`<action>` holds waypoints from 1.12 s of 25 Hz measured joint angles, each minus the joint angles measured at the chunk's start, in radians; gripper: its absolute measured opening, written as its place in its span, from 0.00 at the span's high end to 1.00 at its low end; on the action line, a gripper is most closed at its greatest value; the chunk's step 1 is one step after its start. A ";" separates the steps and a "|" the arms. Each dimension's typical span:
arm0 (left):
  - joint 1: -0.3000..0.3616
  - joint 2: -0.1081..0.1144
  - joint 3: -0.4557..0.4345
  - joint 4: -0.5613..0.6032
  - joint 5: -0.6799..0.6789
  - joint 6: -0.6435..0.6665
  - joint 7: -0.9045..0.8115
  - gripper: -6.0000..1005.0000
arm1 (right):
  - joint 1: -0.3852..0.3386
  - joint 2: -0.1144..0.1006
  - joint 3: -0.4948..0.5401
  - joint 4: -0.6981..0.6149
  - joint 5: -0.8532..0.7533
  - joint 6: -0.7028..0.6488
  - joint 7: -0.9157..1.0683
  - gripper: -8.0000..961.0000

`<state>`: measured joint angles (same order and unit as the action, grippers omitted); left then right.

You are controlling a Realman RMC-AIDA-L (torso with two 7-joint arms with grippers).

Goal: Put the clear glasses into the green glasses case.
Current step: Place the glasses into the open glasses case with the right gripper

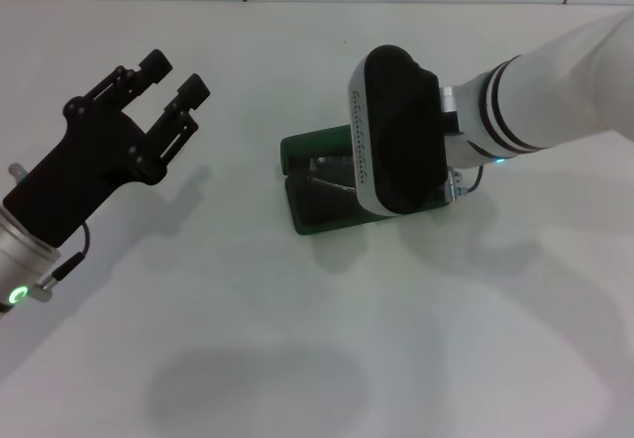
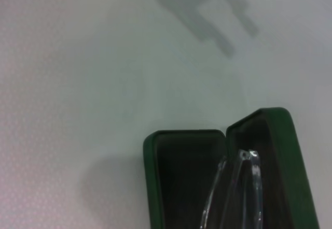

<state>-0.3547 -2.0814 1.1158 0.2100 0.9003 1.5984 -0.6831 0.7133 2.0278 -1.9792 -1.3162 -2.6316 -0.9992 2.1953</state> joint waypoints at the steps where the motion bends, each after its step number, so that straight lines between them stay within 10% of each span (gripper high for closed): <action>1: -0.003 -0.001 0.000 0.000 0.000 -0.002 0.000 0.47 | 0.000 0.000 -0.006 -0.003 -0.006 0.001 -0.001 0.94; 28: -0.013 0.000 -0.001 0.002 0.000 -0.010 -0.003 0.47 | -0.024 0.000 -0.159 0.003 -0.122 0.140 -0.014 0.86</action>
<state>-0.3682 -2.0816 1.1153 0.2122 0.9004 1.5888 -0.6858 0.6890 2.0279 -2.1380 -1.3131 -2.7533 -0.8595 2.1809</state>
